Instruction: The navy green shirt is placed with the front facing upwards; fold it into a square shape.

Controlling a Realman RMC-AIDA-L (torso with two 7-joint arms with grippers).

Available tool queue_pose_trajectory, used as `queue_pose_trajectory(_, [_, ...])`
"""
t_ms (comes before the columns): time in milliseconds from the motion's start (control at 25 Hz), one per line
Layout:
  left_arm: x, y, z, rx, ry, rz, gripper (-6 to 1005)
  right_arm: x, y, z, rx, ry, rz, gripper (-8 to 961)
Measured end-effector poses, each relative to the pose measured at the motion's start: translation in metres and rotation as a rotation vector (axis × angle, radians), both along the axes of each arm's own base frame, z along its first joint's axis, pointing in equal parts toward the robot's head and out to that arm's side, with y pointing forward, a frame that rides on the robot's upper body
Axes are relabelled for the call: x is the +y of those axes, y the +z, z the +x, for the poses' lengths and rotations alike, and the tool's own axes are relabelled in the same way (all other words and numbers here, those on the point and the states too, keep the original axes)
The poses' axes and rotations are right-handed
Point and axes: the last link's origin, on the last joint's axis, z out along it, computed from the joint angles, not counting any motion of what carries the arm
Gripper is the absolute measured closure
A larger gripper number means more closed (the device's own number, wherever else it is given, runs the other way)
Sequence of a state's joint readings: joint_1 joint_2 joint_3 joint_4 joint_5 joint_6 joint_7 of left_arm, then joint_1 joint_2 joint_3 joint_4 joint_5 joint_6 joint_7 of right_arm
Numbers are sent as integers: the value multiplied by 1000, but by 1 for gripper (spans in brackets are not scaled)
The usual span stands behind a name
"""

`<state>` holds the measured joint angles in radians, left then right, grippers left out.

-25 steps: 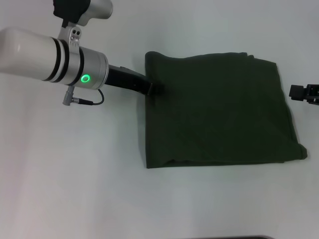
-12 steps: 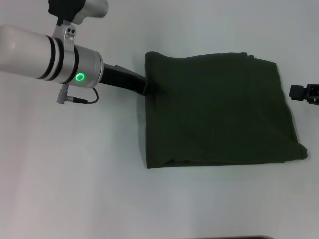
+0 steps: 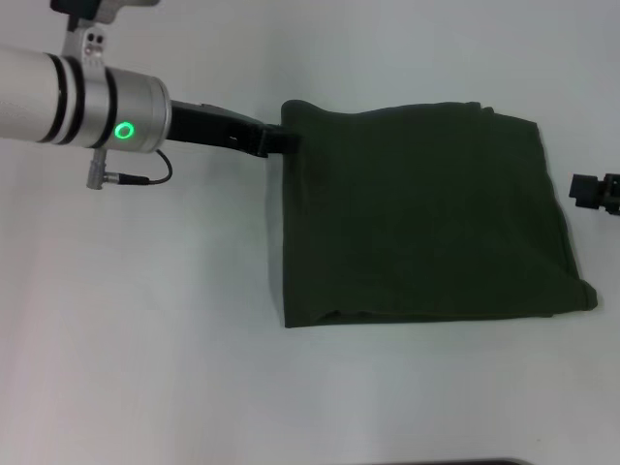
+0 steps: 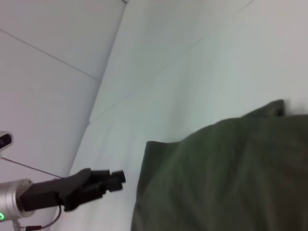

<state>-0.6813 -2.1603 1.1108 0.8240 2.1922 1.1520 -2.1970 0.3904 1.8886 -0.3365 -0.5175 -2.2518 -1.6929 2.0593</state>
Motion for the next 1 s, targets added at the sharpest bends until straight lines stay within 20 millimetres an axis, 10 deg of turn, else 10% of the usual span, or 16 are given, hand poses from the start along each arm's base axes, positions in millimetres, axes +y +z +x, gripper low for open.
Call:
queue_pose_trajectory(240, [2,12,-2,-66,32,49,790,-25,7,13,9,-35,-15,527])
queue_pose_trajectory(680, [4,20,-1,-128,10,94,296,-46,10,30,-22,-105,1,176])
queue_pose_trajectory(1000, [3,29,-11,-165,19,140,105,-39,-5,30,-34,-131,-3,177])
